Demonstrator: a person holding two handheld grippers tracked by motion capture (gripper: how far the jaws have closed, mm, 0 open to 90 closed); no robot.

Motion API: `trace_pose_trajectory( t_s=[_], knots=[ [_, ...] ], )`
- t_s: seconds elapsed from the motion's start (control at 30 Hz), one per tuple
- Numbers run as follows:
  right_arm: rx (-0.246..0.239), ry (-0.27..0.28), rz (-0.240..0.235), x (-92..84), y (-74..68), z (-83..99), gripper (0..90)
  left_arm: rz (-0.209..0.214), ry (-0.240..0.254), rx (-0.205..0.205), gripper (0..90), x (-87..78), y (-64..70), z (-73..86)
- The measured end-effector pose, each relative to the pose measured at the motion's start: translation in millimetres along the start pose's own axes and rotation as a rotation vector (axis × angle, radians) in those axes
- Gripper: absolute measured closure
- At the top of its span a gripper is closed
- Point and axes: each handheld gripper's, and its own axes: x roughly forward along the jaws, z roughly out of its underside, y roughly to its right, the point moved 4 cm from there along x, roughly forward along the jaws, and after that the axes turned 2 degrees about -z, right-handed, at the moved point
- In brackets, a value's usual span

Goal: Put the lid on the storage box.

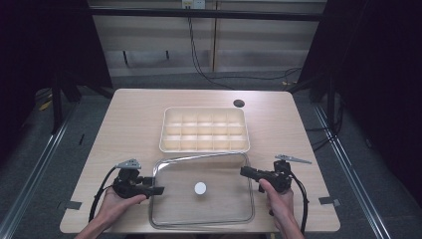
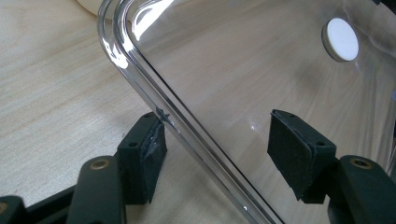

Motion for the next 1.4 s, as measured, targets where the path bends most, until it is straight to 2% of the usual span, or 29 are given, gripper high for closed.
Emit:
trace_pose_trajectory(
  t_s=[0.07,0.1,0.13,0.2,0.5,0.63,0.7,0.77,1.0,1.23,1.4],
  knots=[
    [-0.002,-0.007,0.011,0.1,0.4,0.3,73.3,0.016,-0.006,-0.016,40.4,-1.0,-1.0,0.0],
    [-0.008,-0.019,0.038,0.9,1.7,1.0,72.1,0.02,-0.004,-0.02,42.2,-1.1,-0.7,-0.1],
    [-0.008,-0.019,0.038,0.9,1.7,1.0,72.1,0.022,-0.007,-0.014,42.2,-2.0,-1.2,-0.2],
    [-0.01,-0.028,0.056,1.2,3.0,1.4,71.7,0.035,0.007,-0.026,45.6,-3.7,0.2,-1.2],
    [-0.016,-0.03,0.08,1.7,4.5,1.6,69.6,0.048,0.039,-0.021,52.0,-11.2,5.3,-5.4],
    [-0.019,-0.029,0.088,1.8,4.7,1.0,69.1,0.06,0.057,-0.032,55.5,-14.2,5.9,-7.3],
    [-0.02,-0.025,0.092,1.6,3.7,0.2,68.7,0.047,0.069,-0.021,56.2,-17.0,7.5,-9.8],
    [-0.024,-0.026,0.097,1.6,3.3,0.0,68.2,0.048,0.077,-0.026,57.0,-17.8,8.3,-10.7],
    [-0.047,-0.013,0.102,-0.6,-0.7,-2.7,67.7,0.041,0.1,0.001,60.7,-25.1,9.9,-15.2],
    [-0.071,-0.006,0.125,-0.8,-5.6,-6.9,66.2,0.021,0.115,-0.004,62.1,-27.7,12.1,-19.6],
    [-0.093,0.003,0.134,-1.3,-9.6,-9.9,65.9,0.005,0.127,0.032,62.6,-32.5,14.6,-23.8]
  ],
)
